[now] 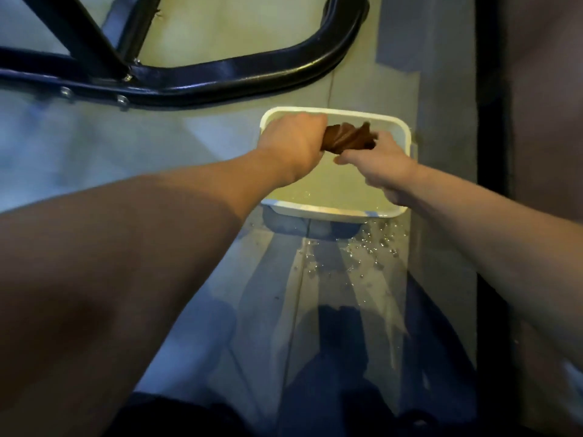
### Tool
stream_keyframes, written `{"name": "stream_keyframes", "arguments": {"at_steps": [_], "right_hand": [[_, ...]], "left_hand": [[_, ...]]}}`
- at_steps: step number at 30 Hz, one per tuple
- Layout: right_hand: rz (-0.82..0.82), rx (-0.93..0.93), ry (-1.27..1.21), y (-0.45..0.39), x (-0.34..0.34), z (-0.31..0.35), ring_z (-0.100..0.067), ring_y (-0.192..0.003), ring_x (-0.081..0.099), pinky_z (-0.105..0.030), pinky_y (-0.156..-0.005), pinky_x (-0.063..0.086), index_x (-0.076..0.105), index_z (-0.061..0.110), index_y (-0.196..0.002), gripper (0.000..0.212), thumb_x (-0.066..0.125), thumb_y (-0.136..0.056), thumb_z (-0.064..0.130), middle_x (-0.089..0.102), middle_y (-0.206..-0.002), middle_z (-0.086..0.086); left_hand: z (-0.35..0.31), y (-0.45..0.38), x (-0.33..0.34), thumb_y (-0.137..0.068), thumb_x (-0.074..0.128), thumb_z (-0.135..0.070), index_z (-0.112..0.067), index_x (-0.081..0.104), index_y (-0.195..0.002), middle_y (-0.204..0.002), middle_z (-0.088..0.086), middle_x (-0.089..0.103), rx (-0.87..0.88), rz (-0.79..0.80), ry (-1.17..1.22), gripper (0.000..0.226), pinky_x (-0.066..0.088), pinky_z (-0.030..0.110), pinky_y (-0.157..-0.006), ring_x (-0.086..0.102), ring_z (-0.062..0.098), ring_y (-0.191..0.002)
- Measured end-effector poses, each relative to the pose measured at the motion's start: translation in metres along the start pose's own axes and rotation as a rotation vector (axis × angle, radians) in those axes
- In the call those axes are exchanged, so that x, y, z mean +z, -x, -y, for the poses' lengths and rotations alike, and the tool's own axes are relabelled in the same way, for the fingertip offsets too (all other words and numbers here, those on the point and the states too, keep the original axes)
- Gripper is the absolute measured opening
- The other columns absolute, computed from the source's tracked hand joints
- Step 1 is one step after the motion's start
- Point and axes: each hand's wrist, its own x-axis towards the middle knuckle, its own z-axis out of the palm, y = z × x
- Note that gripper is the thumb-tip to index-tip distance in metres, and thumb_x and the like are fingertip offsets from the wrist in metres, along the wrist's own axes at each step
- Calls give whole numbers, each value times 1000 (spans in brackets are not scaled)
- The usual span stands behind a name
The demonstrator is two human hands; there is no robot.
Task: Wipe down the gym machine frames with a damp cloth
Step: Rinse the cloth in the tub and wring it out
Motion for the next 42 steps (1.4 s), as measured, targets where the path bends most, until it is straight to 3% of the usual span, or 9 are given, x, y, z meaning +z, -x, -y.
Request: {"name": "stream_keyframes", "arguments": {"at_steps": [3,6,10,19,24,28,32,39,42], "right_hand": [[6,121,-153,25,-7,20,-27,-122,53,-45,-103,50,40,25,-147,67,69,-87,31,52,-131,-2],[203,208,-450,65,-12,58,-23,-102,59,-36,-90,52,59,25,-112,26,61,-91,41,58,-111,-2],[125,202,-653,103,-17,105,-16,-85,66,-28,-72,55,66,21,-101,24,62,-95,45,68,-84,1],[-55,394,-714,227,-54,120,-20,-92,70,-31,-75,62,66,12,-131,40,54,-106,42,72,-112,-9],[-45,451,-696,308,-78,131,-15,-86,73,-24,-58,59,64,16,-133,38,52,-107,42,75,-118,-4],[33,462,-688,358,-92,141,-13,-82,75,-28,-71,61,68,20,-116,26,56,-106,41,78,-91,1],[153,473,-603,418,-102,165,-14,-86,73,-27,-69,60,67,20,-129,37,66,-100,41,74,-106,0],[272,415,-390,509,-100,201,-16,-85,69,-29,-73,57,68,15,-109,15,71,-95,13,72,-103,-7],[251,335,-334,544,-95,215,-22,-88,74,-34,-78,60,67,9,-124,27,66,-97,6,76,-105,-11]], "left_hand": [[-7,4,-25,-97,61,-27,-19,65,-113,-95,4,68,-195,66,173,19,59,40,-80,66,26,-86],[-28,14,-57,-94,63,-27,-14,69,-101,-85,4,67,-334,133,484,16,52,31,-64,64,22,-75],[-59,49,-108,-88,70,-17,-12,65,-92,-70,7,63,-476,302,999,8,42,25,-43,52,17,-49],[-113,169,-205,-91,72,-3,-1,64,-122,-99,11,68,-804,487,1634,32,63,27,-71,65,12,-75],[-140,230,-264,-89,71,4,-12,53,-114,-133,22,58,-926,366,1716,34,63,35,-82,66,28,-111],[-150,278,-300,-99,69,-20,-11,54,-131,-124,19,66,-956,364,1761,37,63,36,-82,72,31,-106],[-168,333,-338,-102,52,-55,-17,63,-130,-104,8,78,-1044,353,1694,48,60,29,-74,76,20,-94],[-188,409,-394,-108,28,-58,-16,58,-136,-109,9,69,-1093,290,1542,59,57,30,-70,66,18,-92],[-189,432,-420,-109,29,-56,-17,52,-141,-121,11,68,-988,286,1446,56,56,30,-65,66,19,-99]]}}
